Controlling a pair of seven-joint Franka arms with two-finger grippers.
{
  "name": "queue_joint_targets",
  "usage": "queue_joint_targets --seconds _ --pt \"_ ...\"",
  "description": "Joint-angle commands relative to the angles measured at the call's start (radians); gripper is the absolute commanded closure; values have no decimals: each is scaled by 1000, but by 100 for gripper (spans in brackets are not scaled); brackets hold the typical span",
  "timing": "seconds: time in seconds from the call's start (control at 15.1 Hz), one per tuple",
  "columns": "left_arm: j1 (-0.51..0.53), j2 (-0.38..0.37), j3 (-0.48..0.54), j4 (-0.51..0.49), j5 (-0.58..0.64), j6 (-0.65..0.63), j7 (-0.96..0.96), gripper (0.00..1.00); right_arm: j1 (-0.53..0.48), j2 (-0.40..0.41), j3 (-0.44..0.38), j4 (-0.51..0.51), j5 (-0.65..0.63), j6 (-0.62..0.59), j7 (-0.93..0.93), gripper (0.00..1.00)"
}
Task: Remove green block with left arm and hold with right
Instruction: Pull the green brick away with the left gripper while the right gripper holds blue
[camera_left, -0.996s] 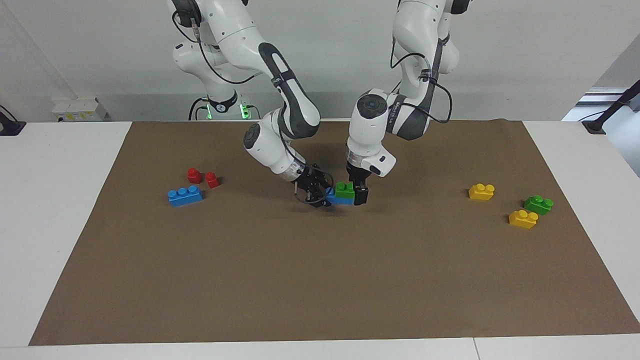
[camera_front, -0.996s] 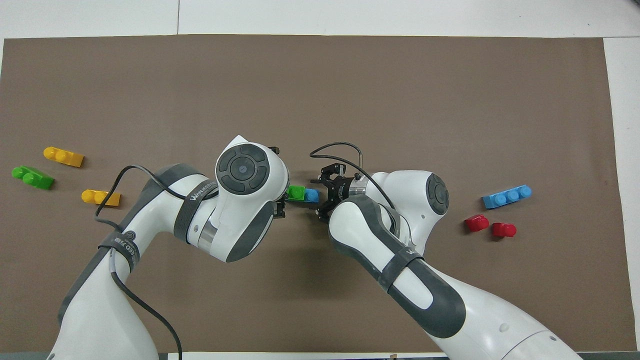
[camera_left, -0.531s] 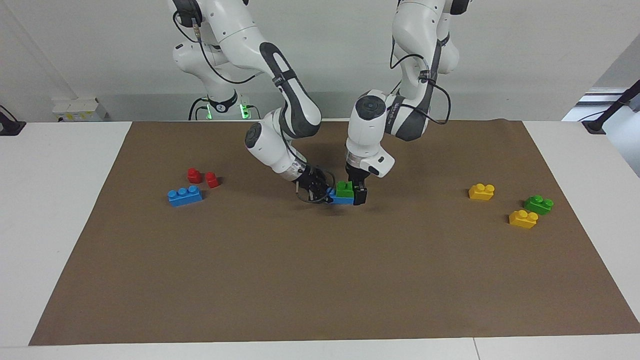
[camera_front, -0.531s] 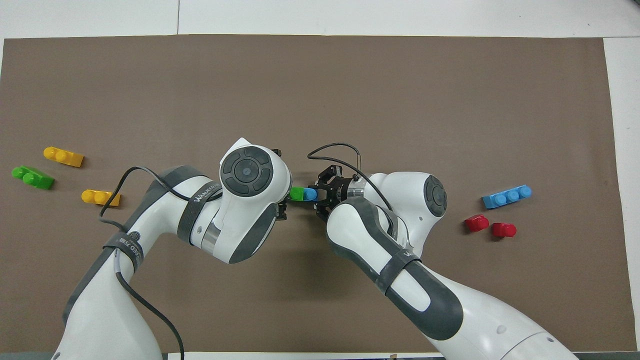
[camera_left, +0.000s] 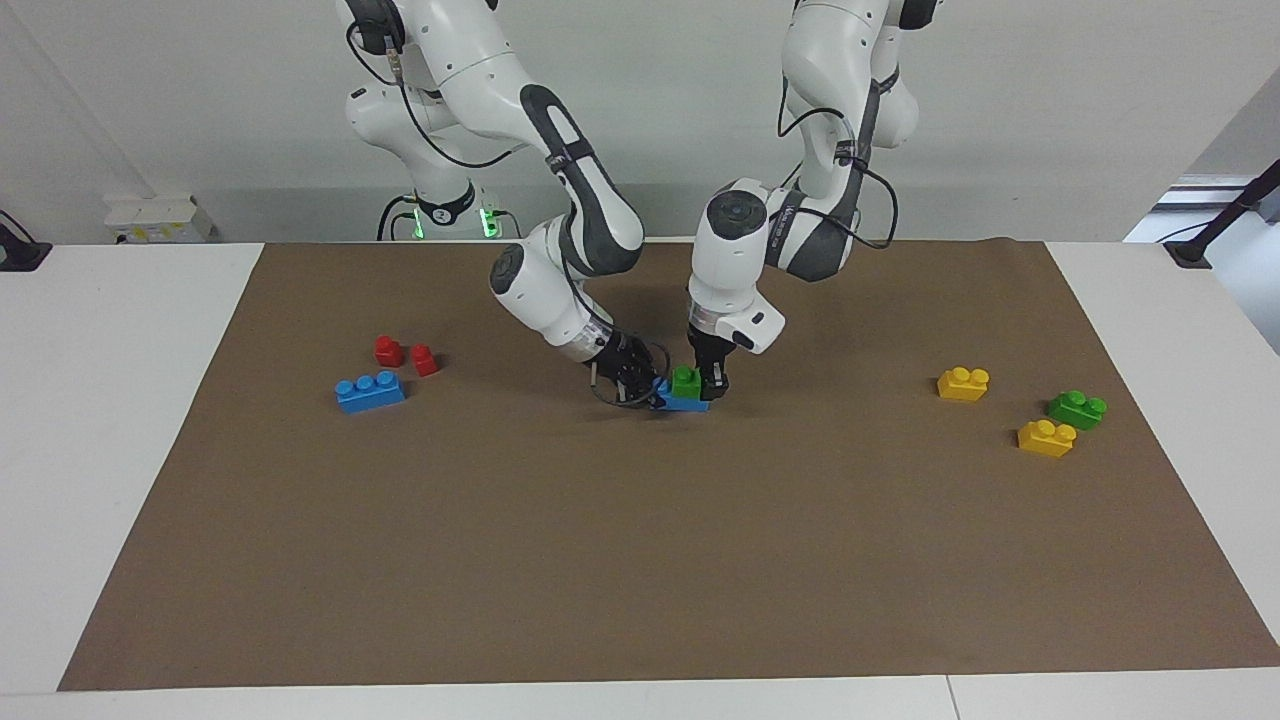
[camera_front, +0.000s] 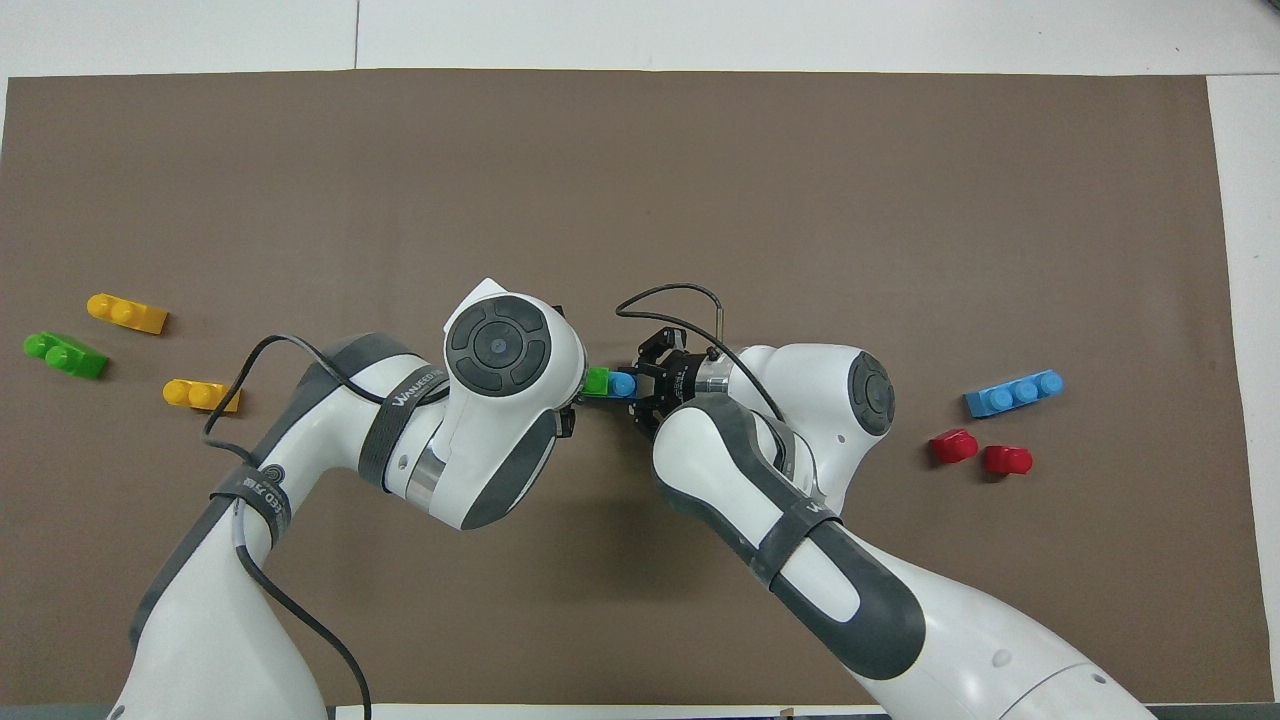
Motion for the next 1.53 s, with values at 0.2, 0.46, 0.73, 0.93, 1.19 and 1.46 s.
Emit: queue_joint_targets --seconds 0.2,0.46,0.73,0.93,1.19,1.46 --pt "8 -11 10 1 3 16 -3 100 7 13 2 -2 39 22 -47 100" --pt "49 -62 10 6 3 -19 0 100 9 13 2 -2 39 25 -47 100" --pt "79 -131 11 18 3 -109 9 100 9 13 2 -2 39 25 -50 100" --pt "129 -168 11 22 3 -154 34 100 7 13 0 0 39 21 -52 100" --pt "221 -176 13 21 3 -182 153 100 -85 -29 -7 15 16 -94 -53 100" --pt "348 -176 13 12 3 -177 392 100 -284 -77 -7 41 -200 -305 -69 100"
